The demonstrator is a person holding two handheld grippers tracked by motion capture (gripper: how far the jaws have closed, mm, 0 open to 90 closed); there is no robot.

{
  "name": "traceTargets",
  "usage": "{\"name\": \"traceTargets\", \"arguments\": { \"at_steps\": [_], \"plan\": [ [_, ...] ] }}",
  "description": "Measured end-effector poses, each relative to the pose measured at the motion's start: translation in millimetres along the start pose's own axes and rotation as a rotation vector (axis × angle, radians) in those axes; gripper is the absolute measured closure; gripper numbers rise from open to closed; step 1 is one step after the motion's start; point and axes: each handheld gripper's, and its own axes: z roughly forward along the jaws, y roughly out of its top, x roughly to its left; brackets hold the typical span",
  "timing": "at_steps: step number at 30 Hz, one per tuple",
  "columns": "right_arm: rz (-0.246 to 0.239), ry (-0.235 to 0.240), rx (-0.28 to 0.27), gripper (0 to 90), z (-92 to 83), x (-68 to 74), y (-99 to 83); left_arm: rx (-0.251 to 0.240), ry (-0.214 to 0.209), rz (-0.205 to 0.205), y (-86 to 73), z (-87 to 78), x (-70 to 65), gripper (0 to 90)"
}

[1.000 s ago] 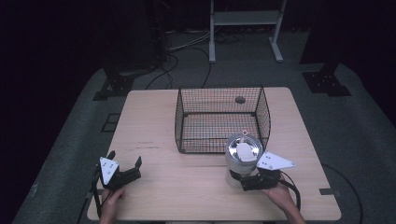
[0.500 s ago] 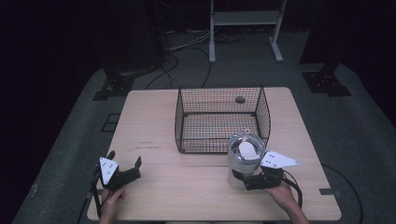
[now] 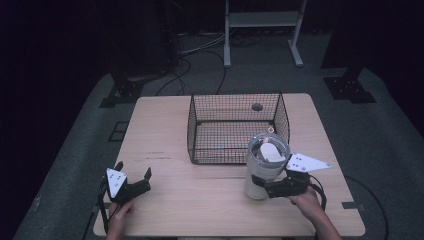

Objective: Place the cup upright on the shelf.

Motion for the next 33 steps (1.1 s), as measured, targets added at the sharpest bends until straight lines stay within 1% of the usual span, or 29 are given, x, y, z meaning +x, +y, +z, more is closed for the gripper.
{"name": "traceTargets", "arguments": {
  "at_steps": [3,4,6,11,12,13,16,18,19,22,26,29,30,31,33],
  "plan": [
    [-0.014,-0.001,0.001,9.3,0.2,1.3,5.2,0.001,0.001,-0.001,0.1,0.0,0.2,0.0],
    [-0.018,0.010,-0.003,9.2,0.6,2.5,10.8,0.000,0.000,-0.002,0.0,0.0,0.2,0.0],
    [-0.020,0.012,-0.004,9.2,0.9,2.9,12.7,0.000,0.001,-0.002,0.0,0.0,0.2,0.0],
    [-0.027,0.015,-0.001,9.2,3.6,3.9,24.4,0.001,-0.001,-0.003,0.1,-0.1,0.1,0.0],
    [-0.035,0.015,-0.003,9.2,4.4,3.4,29.5,0.001,0.000,-0.004,0.1,-0.1,0.1,0.0],
    [-0.035,0.015,-0.003,9.2,4.4,3.4,29.5,0.000,0.000,-0.005,0.1,0.0,0.2,0.0],
    [-0.027,0.029,-0.005,9.2,5.1,3.3,38.5,0.000,0.000,-0.003,0.2,0.1,0.5,0.0],
    [-0.042,0.031,-0.009,9.2,5.6,3.5,48.6,-0.002,-0.001,-0.004,0.1,0.2,0.6,0.0],
    [-0.042,0.031,-0.009,9.2,5.6,3.5,48.6,-0.002,-0.001,-0.004,0.1,0.2,0.6,0.0],
    [-0.056,0.028,-0.006,9.2,6.8,4.1,56.8,-0.002,-0.001,-0.004,0.1,0.2,0.4,0.0],
    [-0.038,0.047,-0.008,9.1,11.3,3.5,69.0,-0.002,-0.001,-0.007,0.1,0.4,0.9,0.0],
    [-0.049,0.048,-0.017,9.2,14.9,2.9,78.0,-0.001,-0.001,-0.010,0.1,0.4,1.2,0.0],
    [-0.055,0.046,-0.020,9.2,17.7,1.9,83.6,0.000,-0.001,-0.010,0.1,0.4,1.2,0.0],
    [-0.055,0.046,-0.020,9.2,17.7,1.9,83.6,0.000,-0.003,-0.006,0.1,0.5,1.4,0.0],
    [-0.059,0.045,-0.021,9.2,21.9,-0.4,90.4,-0.001,-0.003,-0.008,0.1,0.5,1.1,0.0]
  ]
}}
